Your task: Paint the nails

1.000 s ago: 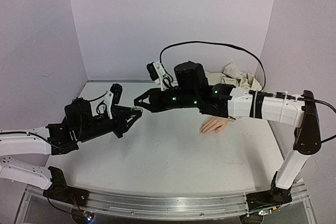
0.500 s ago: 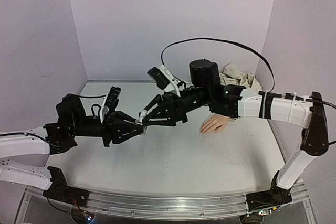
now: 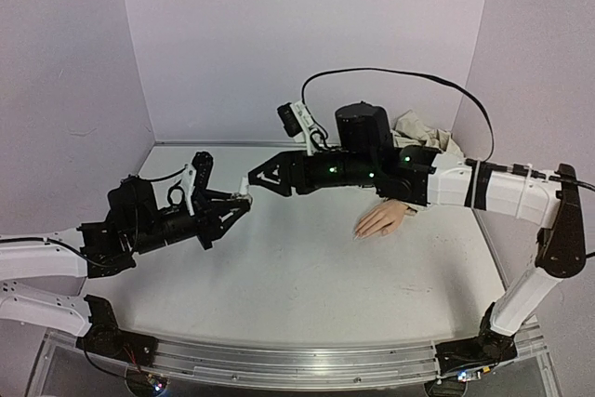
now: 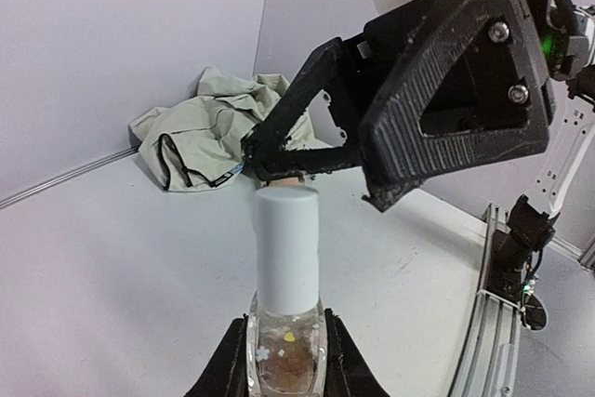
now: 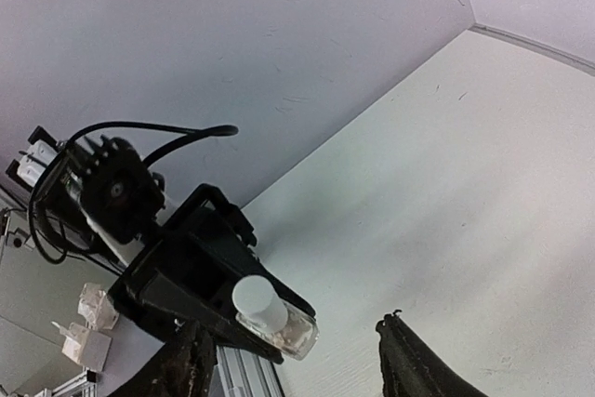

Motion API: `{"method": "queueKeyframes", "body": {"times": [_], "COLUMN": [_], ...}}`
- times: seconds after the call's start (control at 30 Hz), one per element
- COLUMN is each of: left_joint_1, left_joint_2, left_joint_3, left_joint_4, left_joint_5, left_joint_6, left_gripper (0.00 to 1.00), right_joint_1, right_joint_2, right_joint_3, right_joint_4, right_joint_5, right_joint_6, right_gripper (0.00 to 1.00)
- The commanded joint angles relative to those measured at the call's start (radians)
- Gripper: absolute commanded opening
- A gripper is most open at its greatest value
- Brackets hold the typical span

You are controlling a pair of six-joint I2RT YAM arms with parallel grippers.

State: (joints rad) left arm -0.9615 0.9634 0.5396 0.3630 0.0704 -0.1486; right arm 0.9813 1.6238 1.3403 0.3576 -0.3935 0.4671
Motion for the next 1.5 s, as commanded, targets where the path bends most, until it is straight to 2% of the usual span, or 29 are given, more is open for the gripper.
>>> {"method": "queueKeyframes", "body": {"times": [0.0,0.13,0.23,0.3,0.37,0.53,0.63,0.73,0.77,0.8,0.83,0.93,1.03,1.07,1.13,1.17,1.27,1.3,1.37,1.43,1.47], "left_joint_1": [-0.017,-0.028,-0.029,-0.031,-0.032,-0.029,-0.030,-0.029,-0.028,-0.028,-0.028,-0.015,0.017,0.020,0.021,0.021,0.021,0.021,0.021,0.019,0.017], "left_joint_2": [0.008,0.021,0.020,0.014,0.010,0.000,-0.011,-0.024,-0.025,-0.027,-0.029,-0.048,-0.065,-0.065,-0.053,-0.047,-0.056,-0.061,-0.073,-0.084,-0.089], "left_joint_3": [0.039,0.045,0.046,0.048,0.049,0.057,0.065,0.072,0.074,0.074,0.075,0.073,0.082,0.087,0.108,0.119,0.095,0.081,0.059,0.034,0.017], "left_joint_4": [0.003,-0.004,-0.006,-0.007,-0.007,-0.009,-0.009,-0.009,-0.009,-0.009,-0.009,-0.002,0.046,0.071,0.089,0.089,0.090,0.090,0.083,0.064,0.061], "left_joint_5": [-0.127,-0.139,-0.142,-0.135,-0.129,-0.090,-0.047,-0.005,0.006,0.022,0.037,0.171,0.481,0.592,0.740,0.765,0.693,0.641,0.504,0.323,0.212], "left_joint_6": [0.040,0.040,0.030,0.021,0.011,-0.018,-0.042,-0.064,-0.069,-0.072,-0.074,-0.088,-0.112,-0.126,-0.147,-0.155,-0.135,-0.122,-0.091,-0.057,-0.050], "left_gripper": [0.00,0.00,0.00,0.00,0.00,0.00,0.00,0.00,0.00,0.00,0.00,0.00,0.00,0.00,0.00,0.00,0.00,0.00,0.00,0.00,0.00], "right_joint_1": [0.030,0.042,0.044,0.043,0.042,0.042,0.033,0.023,0.023,0.023,0.022,0.015,0.013,0.014,0.013,0.014,0.014,0.013,0.004,-0.011,-0.020], "right_joint_2": [0.073,0.142,0.165,0.165,0.165,0.167,0.158,0.142,0.138,0.138,0.136,0.105,0.078,0.067,0.066,0.077,0.065,0.053,0.019,-0.026,-0.046], "right_joint_3": [0.127,0.188,0.197,0.187,0.179,0.165,0.152,0.132,0.129,0.132,0.132,0.111,0.079,0.058,0.050,0.059,0.049,0.040,0.030,0.009,-0.008], "right_joint_4": [0.029,0.030,0.038,0.051,0.064,0.081,0.081,0.082,0.082,0.083,0.082,0.091,0.118,0.124,0.124,0.122,0.118,0.118,0.105,0.087,0.081], "right_joint_5": [0.057,0.030,0.021,0.015,-0.006,-0.050,-0.084,-0.102,-0.114,-0.135,-0.151,-0.261,-0.762,-0.871,-0.933,-0.950,-0.871,-0.802,-0.596,-0.350,-0.222], "right_joint_6": [0.084,0.116,0.130,0.131,0.131,0.119,0.097,0.079,0.068,0.055,0.042,-0.063,-0.256,-0.303,-0.314,-0.305,-0.306,-0.305,-0.272,-0.218,-0.182], "right_gripper": [0.56,0.49,0.39,0.26,0.22,0.18,0.29,0.33,0.23,0.08,0.00,0.00,0.00,0.00,0.00,0.00,0.00,0.11,0.53,0.76,0.85]}}
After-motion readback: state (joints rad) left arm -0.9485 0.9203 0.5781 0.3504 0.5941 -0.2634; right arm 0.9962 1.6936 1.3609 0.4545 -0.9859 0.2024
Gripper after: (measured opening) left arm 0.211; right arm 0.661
